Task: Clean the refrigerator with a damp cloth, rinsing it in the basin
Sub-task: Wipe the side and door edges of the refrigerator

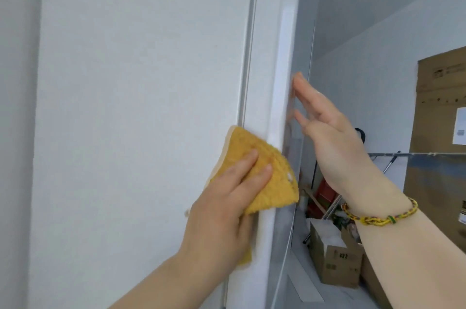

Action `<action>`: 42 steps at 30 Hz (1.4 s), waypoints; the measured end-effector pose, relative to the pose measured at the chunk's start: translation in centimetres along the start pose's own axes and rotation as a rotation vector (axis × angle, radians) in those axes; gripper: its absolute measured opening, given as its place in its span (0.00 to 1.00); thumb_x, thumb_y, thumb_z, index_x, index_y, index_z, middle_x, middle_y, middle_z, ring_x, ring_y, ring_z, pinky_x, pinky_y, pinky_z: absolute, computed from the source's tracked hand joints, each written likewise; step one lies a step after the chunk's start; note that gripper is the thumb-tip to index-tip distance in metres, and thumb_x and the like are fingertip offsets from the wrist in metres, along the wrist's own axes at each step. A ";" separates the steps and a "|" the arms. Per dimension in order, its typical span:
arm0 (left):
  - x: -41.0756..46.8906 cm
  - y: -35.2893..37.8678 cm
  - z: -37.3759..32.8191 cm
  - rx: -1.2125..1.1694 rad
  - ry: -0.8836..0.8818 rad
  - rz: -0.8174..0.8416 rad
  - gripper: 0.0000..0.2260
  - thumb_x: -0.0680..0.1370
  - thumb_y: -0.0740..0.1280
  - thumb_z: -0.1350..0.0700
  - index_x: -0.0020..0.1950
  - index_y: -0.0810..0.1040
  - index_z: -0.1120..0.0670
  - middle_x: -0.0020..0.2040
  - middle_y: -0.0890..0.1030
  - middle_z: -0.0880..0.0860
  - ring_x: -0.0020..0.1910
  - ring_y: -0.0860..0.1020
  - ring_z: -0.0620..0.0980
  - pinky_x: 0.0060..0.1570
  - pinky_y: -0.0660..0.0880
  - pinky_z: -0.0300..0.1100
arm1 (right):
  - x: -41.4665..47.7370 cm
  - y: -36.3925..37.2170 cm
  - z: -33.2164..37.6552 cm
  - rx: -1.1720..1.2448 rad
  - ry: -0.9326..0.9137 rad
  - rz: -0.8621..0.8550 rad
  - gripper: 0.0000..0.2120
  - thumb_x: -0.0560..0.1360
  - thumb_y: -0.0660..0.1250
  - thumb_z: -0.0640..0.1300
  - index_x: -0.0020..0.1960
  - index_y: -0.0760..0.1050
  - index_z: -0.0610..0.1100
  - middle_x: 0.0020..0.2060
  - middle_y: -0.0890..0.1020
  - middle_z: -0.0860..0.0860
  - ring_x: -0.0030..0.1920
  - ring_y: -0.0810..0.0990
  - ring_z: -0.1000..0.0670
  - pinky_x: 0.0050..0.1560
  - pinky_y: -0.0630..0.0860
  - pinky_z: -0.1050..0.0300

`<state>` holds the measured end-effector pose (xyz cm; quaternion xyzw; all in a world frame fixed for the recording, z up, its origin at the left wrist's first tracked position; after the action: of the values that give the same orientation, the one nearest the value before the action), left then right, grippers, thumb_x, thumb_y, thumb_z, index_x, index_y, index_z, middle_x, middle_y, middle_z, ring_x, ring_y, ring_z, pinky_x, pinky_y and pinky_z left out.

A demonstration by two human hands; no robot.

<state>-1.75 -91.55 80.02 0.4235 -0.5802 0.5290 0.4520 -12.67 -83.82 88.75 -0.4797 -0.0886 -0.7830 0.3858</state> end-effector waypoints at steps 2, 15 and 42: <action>0.0 -0.4 0.1 -0.032 -0.052 0.017 0.23 0.67 0.53 0.59 0.61 0.69 0.46 0.66 0.68 0.46 0.61 0.68 0.46 0.60 0.60 0.29 | -0.1 0.1 0.0 -0.019 0.001 0.012 0.33 0.74 0.47 0.24 0.59 0.59 0.62 0.66 0.61 0.64 0.67 0.58 0.68 0.66 0.57 0.72; -2.6 0.7 -0.7 -0.006 -0.094 0.042 0.25 0.68 0.53 0.61 0.64 0.66 0.50 0.70 0.67 0.50 0.63 0.66 0.47 0.65 0.54 0.25 | -0.2 0.0 -0.2 -0.104 -0.016 0.047 0.26 0.78 0.50 0.29 0.72 0.55 0.48 0.72 0.59 0.57 0.67 0.56 0.66 0.57 0.54 0.85; -3.8 0.4 -1.3 0.063 -0.153 0.054 0.23 0.76 0.54 0.39 0.66 0.68 0.51 0.64 0.65 0.47 0.63 0.65 0.46 0.61 0.52 0.27 | -6.1 1.8 -2.9 -0.088 0.072 0.019 0.26 0.79 0.51 0.31 0.58 0.57 0.64 0.66 0.59 0.63 0.66 0.57 0.68 0.64 0.55 0.77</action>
<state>-1.17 -90.21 76.30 0.4610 -0.6072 0.5251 0.3783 -11.96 -83.38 81.84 -0.4685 -0.0358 -0.7993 0.3746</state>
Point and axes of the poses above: each hand's wrist, its own x-axis towards the middle knuckle, its own y-axis out of the palm, z = x × y, the point moved 4 cm from there along x, towards the middle knuckle
